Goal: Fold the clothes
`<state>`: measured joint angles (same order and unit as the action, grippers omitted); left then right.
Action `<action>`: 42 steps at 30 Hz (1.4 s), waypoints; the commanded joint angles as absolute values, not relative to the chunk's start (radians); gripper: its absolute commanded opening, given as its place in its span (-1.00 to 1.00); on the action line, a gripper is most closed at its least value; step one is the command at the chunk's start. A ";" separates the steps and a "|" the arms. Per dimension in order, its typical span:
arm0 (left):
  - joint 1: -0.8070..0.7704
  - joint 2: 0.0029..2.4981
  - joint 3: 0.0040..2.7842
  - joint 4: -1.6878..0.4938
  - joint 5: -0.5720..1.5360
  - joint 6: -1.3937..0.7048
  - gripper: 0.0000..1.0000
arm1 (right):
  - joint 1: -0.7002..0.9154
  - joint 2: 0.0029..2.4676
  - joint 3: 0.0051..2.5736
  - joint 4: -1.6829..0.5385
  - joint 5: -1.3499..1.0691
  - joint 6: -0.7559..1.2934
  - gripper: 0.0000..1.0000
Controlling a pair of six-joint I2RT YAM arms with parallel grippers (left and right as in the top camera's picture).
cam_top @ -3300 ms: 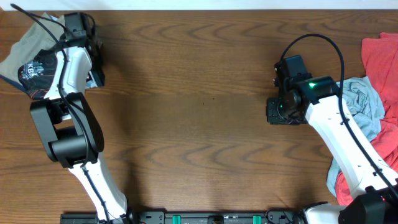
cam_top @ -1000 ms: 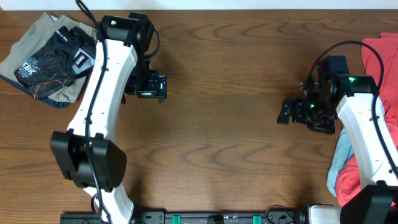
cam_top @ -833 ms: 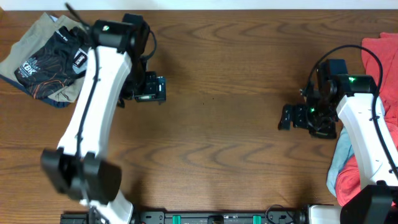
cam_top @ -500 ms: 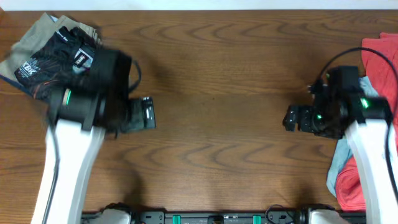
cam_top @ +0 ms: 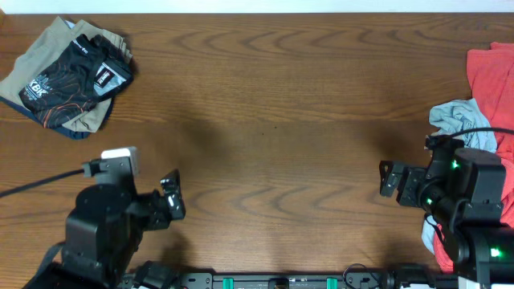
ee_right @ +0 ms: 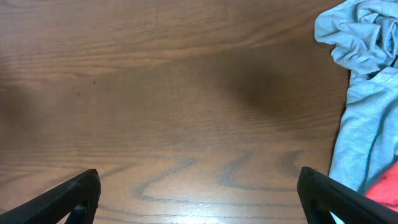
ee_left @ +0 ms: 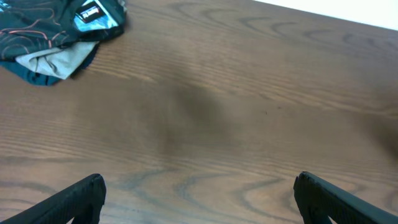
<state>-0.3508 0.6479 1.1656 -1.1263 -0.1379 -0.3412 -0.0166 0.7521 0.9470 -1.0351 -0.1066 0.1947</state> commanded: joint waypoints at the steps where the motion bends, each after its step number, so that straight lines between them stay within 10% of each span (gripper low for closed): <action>1: -0.357 0.625 1.161 -1.140 -0.159 -0.350 0.95 | -0.025 0.744 0.941 -1.041 -0.094 0.212 0.99; 42: -0.357 0.626 1.161 -1.155 -0.159 -0.350 0.96 | -0.025 0.711 0.940 -1.044 -0.077 0.196 0.98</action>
